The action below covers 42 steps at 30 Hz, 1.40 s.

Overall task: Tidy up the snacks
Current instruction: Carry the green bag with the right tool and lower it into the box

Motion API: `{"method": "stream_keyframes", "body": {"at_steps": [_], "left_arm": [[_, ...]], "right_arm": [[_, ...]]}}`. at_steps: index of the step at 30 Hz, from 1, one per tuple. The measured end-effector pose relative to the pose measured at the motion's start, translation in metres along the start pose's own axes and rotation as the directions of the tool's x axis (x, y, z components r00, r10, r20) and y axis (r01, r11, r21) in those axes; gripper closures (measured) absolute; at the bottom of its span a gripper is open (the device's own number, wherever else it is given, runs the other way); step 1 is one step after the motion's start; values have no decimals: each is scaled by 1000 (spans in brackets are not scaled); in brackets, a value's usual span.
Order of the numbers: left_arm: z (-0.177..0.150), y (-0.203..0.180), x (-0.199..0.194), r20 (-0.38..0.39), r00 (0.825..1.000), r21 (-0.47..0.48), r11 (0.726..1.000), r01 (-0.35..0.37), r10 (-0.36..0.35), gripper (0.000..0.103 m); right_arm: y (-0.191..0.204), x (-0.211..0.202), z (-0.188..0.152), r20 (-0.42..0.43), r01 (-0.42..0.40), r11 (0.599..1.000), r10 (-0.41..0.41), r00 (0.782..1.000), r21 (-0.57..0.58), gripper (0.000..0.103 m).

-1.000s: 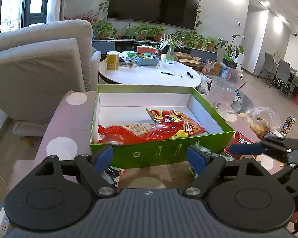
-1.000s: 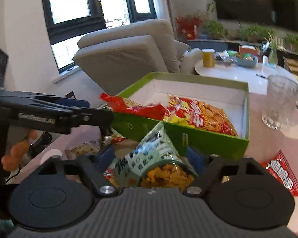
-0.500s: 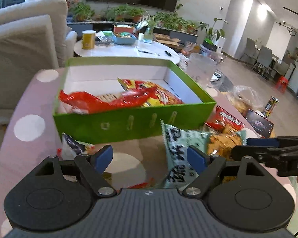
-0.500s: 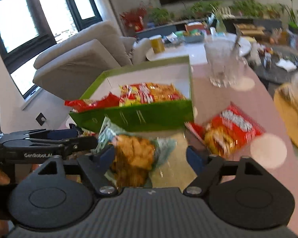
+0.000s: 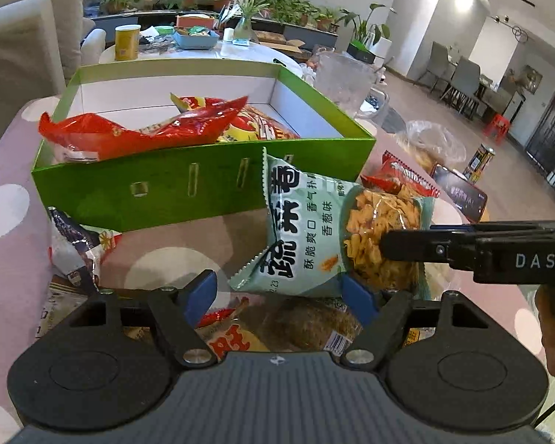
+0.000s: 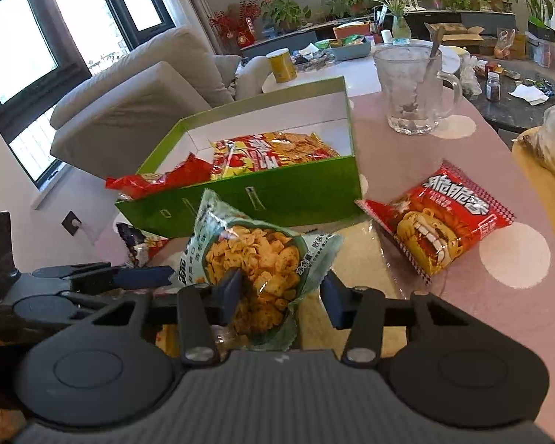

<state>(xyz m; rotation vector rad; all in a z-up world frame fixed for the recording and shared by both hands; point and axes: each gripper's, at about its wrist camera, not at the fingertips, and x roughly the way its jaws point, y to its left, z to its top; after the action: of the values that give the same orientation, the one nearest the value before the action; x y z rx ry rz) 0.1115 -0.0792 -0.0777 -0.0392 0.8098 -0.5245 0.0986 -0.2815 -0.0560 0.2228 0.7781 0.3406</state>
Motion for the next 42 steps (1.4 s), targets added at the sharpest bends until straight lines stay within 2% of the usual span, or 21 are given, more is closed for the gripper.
{"method": "stream_keyframes", "body": {"at_steps": [4, 7, 8, 11, 20, 22, 25, 27, 28, 36, 42], "left_arm": [[4, -4, -7, 35, 999, 51, 999, -13, 11, 31], [10, -5, -11, 59, 998, 75, 997, -11, 6, 25], [13, -5, -10, 61, 998, 83, 996, -9, 4, 22], [21, -6, -2, 50, 999, 110, 994, -8, 2, 22], [22, 5, 17, 11, 998, 44, 997, 62, -62, 19], [21, 8, 18, 7, 997, 12, 997, 74, -74, 21], [19, 10, 16, 14, 994, -35, 994, 105, -105, 36], [16, 7, 12, 30, 993, -34, 992, 119, -118, 49], [15, 6, 11, 37, 992, -28, 992, 120, -119, 51], [14, 4, -1, 55, 993, -46, 993, 104, -102, 53], [20, 1, -24, 121, 990, -35, 997, 75, -70, 53]], "right_arm": [[-4, 0, 0, -2, -14, 1000, 14, 1000, 4, 34], [-4, 0, 1, 1, -20, 1000, 20, 1000, 1, 34], [-4, 0, 1, 1, -18, 1000, 18, 1000, -5, 34], [-2, 3, 3, 1, -17, 1000, 17, 1000, -22, 34], [-5, 4, 9, 0, 3, 1000, -3, 1000, -11, 34], [-4, 4, 9, 3, 11, 1000, -11, 1000, -3, 34], [-4, 7, 11, 4, 15, 1000, -15, 1000, 14, 34], [-3, 8, 11, 5, 22, 1000, -22, 1000, 16, 34], [-2, 8, 11, 6, 24, 1000, -24, 1000, 13, 34], [7, 2, 13, 17, 14, 1000, -14, 1000, -1, 34], [18, -9, 18, 59, -18, 1000, 19, 998, -21, 34]]}}
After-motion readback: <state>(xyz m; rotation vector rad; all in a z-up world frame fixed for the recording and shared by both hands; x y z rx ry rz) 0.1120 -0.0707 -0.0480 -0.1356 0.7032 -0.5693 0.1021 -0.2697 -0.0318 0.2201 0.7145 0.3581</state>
